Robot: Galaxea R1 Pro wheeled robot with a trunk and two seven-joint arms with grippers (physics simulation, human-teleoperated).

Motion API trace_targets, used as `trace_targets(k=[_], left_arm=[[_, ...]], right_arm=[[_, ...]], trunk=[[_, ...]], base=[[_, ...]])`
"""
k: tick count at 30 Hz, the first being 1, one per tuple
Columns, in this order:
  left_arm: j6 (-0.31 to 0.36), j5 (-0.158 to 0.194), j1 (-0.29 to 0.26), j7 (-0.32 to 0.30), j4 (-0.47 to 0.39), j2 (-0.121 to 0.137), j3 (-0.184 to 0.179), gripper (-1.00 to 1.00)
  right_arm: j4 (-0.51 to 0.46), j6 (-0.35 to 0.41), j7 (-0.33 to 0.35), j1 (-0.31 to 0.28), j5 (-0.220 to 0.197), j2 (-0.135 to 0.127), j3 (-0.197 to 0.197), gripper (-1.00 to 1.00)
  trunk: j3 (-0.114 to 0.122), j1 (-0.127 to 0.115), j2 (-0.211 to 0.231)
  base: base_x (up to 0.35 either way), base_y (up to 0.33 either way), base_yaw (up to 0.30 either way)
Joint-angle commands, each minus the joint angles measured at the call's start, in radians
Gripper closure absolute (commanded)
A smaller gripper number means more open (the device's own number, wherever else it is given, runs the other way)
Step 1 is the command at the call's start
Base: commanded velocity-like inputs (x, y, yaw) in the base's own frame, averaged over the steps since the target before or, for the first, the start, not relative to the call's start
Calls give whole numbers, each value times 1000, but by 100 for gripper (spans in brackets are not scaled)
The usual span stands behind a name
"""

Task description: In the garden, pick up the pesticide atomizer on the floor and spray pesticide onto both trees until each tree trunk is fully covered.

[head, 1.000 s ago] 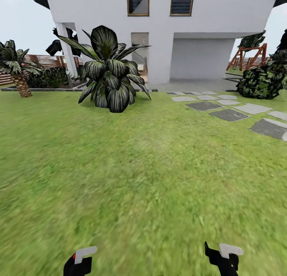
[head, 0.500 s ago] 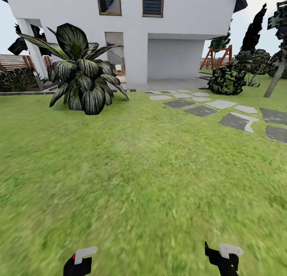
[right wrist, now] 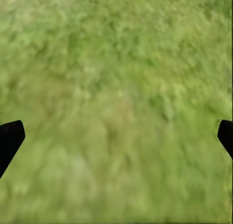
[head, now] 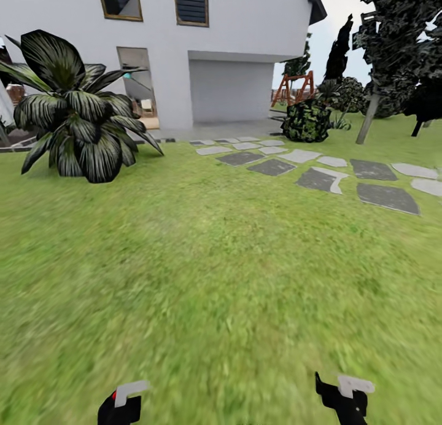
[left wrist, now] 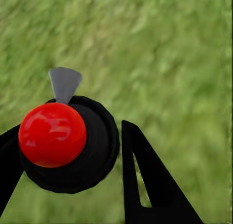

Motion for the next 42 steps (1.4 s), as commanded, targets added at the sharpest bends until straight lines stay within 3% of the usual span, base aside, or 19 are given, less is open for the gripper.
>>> trace_targets(k=[1, 42], left_arm=[[-3, -11, -1, 2, 0, -1, 7, 100], [-3, -11, -1, 3, 0, 0, 7, 100]], right_arm=[[2, -4, -1, -1, 10, 1, -5, -100], [2, -4, -1, -1, 10, 1, -5, -100]], trunk=[[-1, 0, 0], [-1, 0, 0]], base=[[0, -275, -300], [0, -275, -300]])
